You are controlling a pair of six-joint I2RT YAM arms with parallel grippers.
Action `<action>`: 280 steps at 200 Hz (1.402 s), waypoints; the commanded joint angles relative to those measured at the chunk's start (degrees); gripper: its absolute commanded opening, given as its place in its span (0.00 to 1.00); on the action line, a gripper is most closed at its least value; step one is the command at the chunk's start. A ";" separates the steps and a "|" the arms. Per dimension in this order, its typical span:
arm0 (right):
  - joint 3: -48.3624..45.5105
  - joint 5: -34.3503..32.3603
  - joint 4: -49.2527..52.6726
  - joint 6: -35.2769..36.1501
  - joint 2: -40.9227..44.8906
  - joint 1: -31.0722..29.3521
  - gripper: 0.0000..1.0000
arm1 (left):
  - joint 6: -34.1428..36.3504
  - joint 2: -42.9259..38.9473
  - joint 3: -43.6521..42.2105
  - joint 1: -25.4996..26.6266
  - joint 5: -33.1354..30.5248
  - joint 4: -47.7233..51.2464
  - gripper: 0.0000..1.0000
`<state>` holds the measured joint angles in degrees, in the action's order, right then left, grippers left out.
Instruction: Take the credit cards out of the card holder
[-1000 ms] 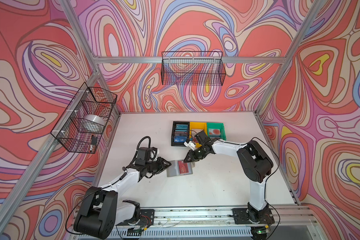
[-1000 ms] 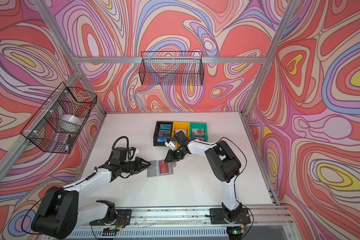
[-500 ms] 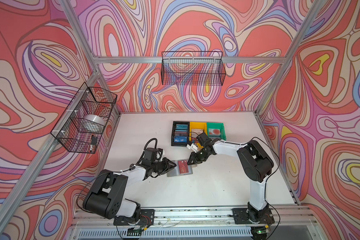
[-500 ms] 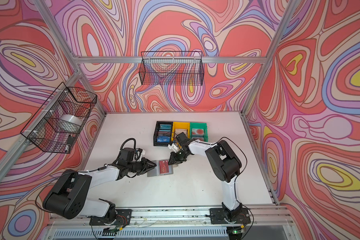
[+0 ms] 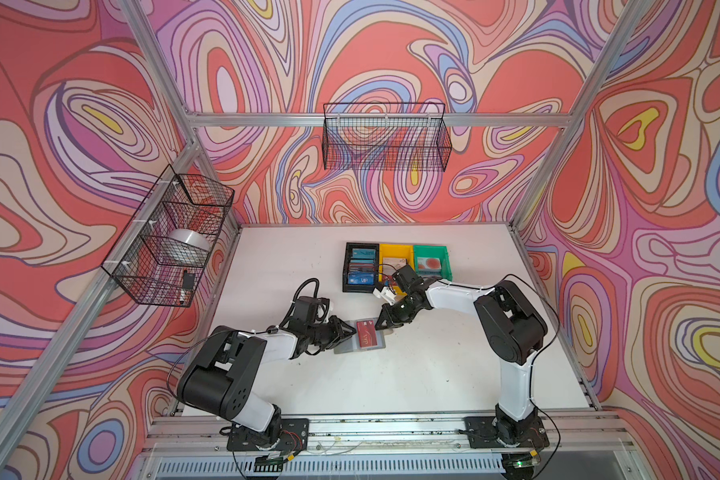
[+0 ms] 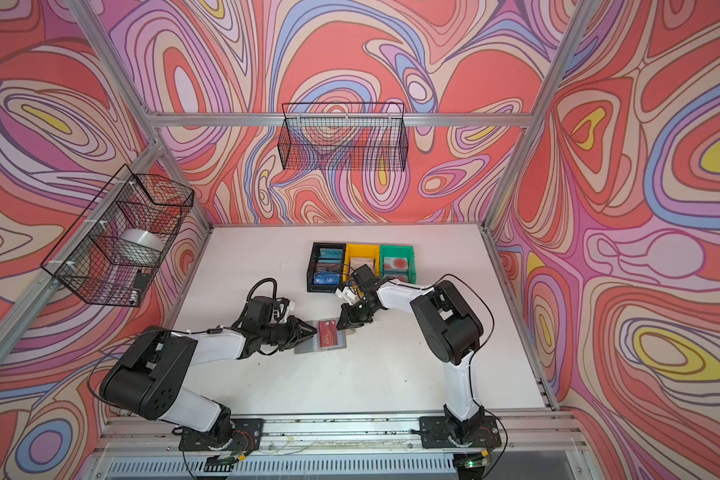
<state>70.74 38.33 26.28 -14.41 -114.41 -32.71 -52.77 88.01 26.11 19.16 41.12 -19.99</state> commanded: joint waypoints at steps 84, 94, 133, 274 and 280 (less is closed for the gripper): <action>-0.02 1.93 -1.93 -0.96 -0.53 -0.25 0.11 | -1.11 3.23 0.04 0.67 0.52 -4.01 0.26; 0.01 1.93 -2.07 -0.92 -0.94 -0.25 0.11 | -1.16 3.32 0.24 0.77 0.53 -3.95 0.26; -0.18 0.37 -1.94 -1.01 -2.29 -0.34 0.11 | -1.17 3.76 0.58 0.98 0.62 -3.93 0.26; 0.96 -1.05 -0.53 -0.81 -5.03 -1.87 0.11 | -1.19 5.13 1.28 1.04 1.16 -4.63 0.22; 0.81 -0.99 -0.53 -0.79 -4.99 -1.83 0.11 | -1.27 5.08 1.16 1.00 1.18 -4.83 0.20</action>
<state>72.16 39.97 24.01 -15.53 -117.12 -33.85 -53.65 92.36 26.52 19.90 42.02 -23.70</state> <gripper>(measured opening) 0.106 0.232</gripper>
